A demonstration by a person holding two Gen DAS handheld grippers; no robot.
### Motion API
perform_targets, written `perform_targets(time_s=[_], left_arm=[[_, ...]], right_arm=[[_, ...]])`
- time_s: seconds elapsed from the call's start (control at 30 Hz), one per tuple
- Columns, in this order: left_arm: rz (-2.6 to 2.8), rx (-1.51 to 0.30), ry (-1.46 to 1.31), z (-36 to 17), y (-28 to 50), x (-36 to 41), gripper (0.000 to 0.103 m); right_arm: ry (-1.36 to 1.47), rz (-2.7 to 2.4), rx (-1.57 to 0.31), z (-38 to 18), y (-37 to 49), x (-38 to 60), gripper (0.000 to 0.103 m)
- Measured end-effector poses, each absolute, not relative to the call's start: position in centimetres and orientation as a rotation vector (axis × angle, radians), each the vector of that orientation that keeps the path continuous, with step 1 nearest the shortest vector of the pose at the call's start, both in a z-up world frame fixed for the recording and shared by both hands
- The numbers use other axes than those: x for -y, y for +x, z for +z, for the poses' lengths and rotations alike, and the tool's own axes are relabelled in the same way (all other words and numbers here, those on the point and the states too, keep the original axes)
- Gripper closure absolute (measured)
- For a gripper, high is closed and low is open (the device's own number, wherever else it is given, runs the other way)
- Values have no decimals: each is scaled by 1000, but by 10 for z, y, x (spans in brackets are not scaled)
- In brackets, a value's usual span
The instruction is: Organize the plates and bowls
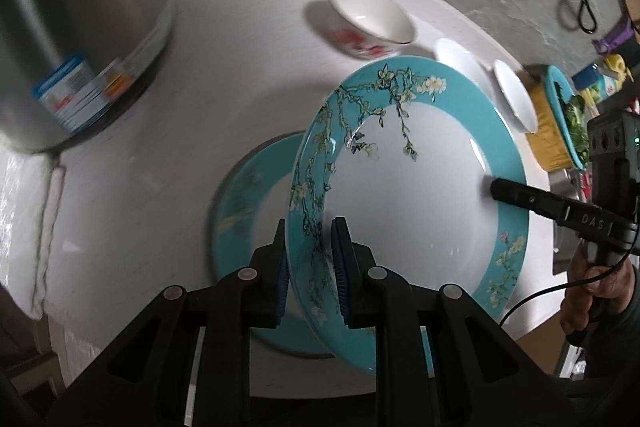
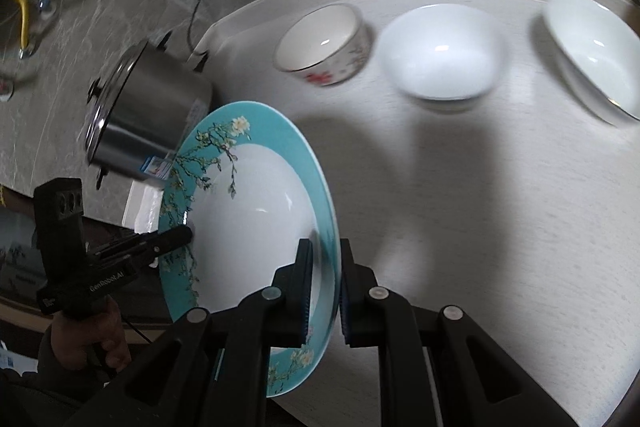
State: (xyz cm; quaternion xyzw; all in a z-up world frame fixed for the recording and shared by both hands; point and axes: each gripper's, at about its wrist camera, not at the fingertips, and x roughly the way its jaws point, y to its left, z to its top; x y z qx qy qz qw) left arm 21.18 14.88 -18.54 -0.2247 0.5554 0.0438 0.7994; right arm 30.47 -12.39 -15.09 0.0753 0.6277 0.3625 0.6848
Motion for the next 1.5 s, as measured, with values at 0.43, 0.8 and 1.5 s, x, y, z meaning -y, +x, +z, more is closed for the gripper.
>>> perform_targets(time_s=[0.43, 0.8, 1.5], left_arm=[[163, -1231, -492, -224, 187, -178, 84], [141, -1250, -479, -246, 198, -166, 83], [143, -1235, -356, -252, 214, -141, 82]], right_arm=[[31, 816, -1425, -180, 285, 79, 89], [-43, 763, -1395, -189, 275, 80, 86], [-218, 706, -1286, -201, 259, 74, 79]])
